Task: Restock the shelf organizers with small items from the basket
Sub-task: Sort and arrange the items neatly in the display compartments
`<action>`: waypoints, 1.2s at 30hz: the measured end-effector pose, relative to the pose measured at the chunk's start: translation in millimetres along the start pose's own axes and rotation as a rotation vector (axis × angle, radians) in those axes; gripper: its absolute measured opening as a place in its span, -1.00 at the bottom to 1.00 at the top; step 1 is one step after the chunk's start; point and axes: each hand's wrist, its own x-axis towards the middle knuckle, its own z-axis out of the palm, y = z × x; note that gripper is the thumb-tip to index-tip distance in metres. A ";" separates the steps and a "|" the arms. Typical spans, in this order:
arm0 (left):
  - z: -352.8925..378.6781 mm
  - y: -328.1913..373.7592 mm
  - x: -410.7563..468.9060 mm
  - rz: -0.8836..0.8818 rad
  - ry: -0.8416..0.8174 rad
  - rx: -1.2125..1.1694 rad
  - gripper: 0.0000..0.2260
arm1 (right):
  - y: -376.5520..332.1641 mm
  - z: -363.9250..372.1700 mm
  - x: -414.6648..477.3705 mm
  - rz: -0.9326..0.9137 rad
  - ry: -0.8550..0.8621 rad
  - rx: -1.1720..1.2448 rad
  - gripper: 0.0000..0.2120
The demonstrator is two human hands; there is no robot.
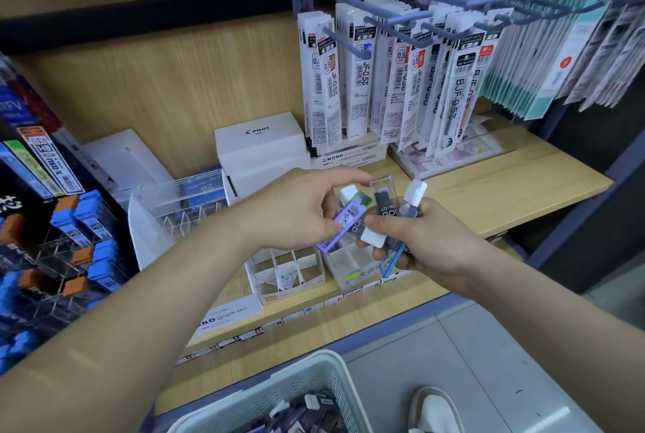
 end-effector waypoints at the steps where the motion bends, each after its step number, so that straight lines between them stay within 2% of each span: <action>1: -0.5 1.7 0.1 -0.007 0.024 -0.002 -0.43 | 1.1 1.6 0.0 -0.001 -0.008 -0.011 -0.88; 5: -4.3 0.9 -0.9 -0.042 0.165 -0.203 -0.57 | 4.0 6.0 -1.0 -0.006 -0.031 -0.077 -0.85; 8: -10.4 -8.9 2.7 -0.100 0.422 -0.377 -0.76 | 3.0 -3.0 2.0 -0.025 0.069 -0.023 -0.86; 10: -13.2 -23.1 7.5 -0.130 0.569 -0.387 -0.82 | 2.9 -11.3 3.9 -0.041 0.149 0.057 -0.88; 12: -13.1 -35.0 10.7 -0.149 0.633 -0.337 -0.84 | 4.0 -15.8 4.2 -0.047 0.188 0.079 -0.91; 17: 5.6 -40.5 13.5 -0.141 0.559 -0.164 -0.81 | 6.5 -16.1 3.3 -0.041 0.204 0.047 -0.90; 21: 14.9 -44.4 13.8 -0.144 0.529 -0.125 -0.80 | 6.7 -14.4 3.2 -0.043 0.184 0.029 -0.86; 28: 15.6 -44.5 12.8 -0.160 0.569 -0.031 -0.88 | 7.9 -9.0 1.9 -0.031 0.144 -0.031 -0.83; 34: 19.2 -42.3 11.3 -0.148 0.392 0.106 -0.88 | 8.4 -7.4 2.4 -0.035 0.132 -0.077 -0.82; 36: 21.1 -45.3 12.2 -0.139 0.390 0.107 -0.86 | 6.9 -5.9 1.8 -0.044 0.121 -0.089 -0.84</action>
